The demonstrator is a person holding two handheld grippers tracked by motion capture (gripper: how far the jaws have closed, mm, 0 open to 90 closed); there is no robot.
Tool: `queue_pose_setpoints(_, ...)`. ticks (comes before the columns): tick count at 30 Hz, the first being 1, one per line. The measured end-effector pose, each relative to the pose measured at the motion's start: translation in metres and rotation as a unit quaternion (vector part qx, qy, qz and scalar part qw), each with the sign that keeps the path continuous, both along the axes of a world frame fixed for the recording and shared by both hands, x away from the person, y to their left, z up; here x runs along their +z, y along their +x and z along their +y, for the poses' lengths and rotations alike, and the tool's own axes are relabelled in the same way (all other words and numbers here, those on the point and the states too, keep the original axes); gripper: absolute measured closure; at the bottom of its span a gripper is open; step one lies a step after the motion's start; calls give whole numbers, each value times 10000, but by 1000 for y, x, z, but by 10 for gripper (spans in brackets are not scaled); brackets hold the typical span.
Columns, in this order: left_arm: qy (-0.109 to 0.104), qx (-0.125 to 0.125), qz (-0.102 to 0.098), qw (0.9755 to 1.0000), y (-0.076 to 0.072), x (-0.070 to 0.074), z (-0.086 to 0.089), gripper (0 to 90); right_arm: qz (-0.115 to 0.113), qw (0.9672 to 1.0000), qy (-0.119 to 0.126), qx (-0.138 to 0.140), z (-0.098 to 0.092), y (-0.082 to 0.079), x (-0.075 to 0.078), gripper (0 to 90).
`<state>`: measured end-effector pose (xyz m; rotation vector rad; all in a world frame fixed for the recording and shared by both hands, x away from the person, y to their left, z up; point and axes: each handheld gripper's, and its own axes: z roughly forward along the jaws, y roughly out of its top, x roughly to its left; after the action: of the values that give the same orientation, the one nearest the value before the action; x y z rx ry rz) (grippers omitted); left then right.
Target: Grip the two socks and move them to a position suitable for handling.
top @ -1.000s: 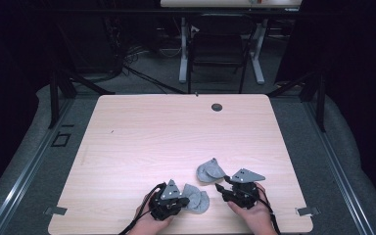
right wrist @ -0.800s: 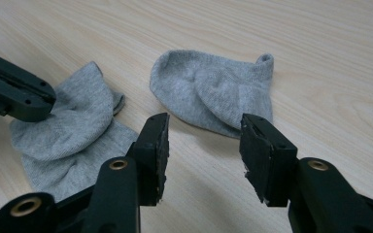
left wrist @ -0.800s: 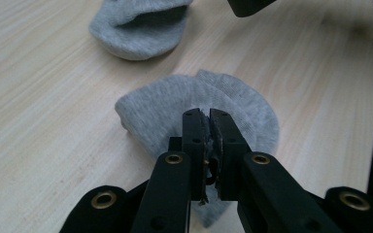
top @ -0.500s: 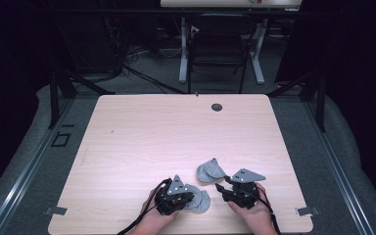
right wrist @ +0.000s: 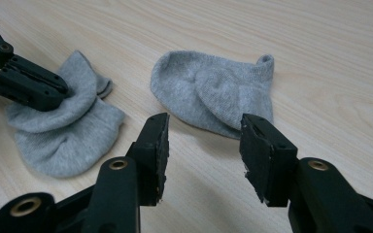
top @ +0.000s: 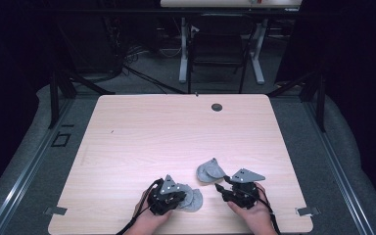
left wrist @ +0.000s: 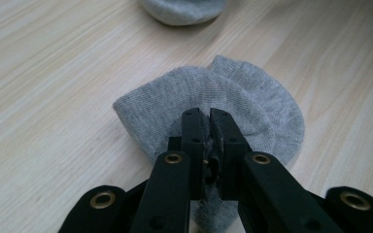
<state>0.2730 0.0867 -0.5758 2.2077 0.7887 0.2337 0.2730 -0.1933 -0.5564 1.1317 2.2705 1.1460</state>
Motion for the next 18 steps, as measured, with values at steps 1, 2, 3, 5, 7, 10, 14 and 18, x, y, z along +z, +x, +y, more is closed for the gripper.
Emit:
queue_pose_setpoints(1, 9, 20, 33, 10000, -1, 0, 2, 853, -8, 10000, 2, -8, 0, 0, 0, 533)
queue_pose_setpoints(2, 22, 47, 27, 10000, -1, 1, 5, 852, -8, 10000, 3, -9, 0, 0, 0, 533)
queue_pose_setpoints(3, 33, 74, 22, 10000, -2, 1, 6, 852, -8, 10000, 4, -8, 0, 0, 0, 533)
queue_pose_setpoints(5, 46, 127, 42, 9999, -4, 1, 9, 852, -15, 10000, 16, -10, 0, 0, 0, 534)
queue_pose_setpoints(7, 83, 156, 36, 9998, -6, 2, 13, 850, -36, 10000, 24, 13, 0, -1, 0, 533)
queue_pose_setpoints(10, 97, 202, 52, 9997, -9, 2, 17, 849, -49, 10000, 15, 14, 1, -1, 0, 534)
queue_pose_setpoints(14, 81, 301, 86, 9995, -13, 2, 21, 848, -61, 10000, 14, 2, 1, -1, 0, 535)
queue_pose_setpoints(18, 42, 330, 124, 9994, -16, 2, 25, 845, -167, 9998, 56, 8, 0, -2, 3, 549)
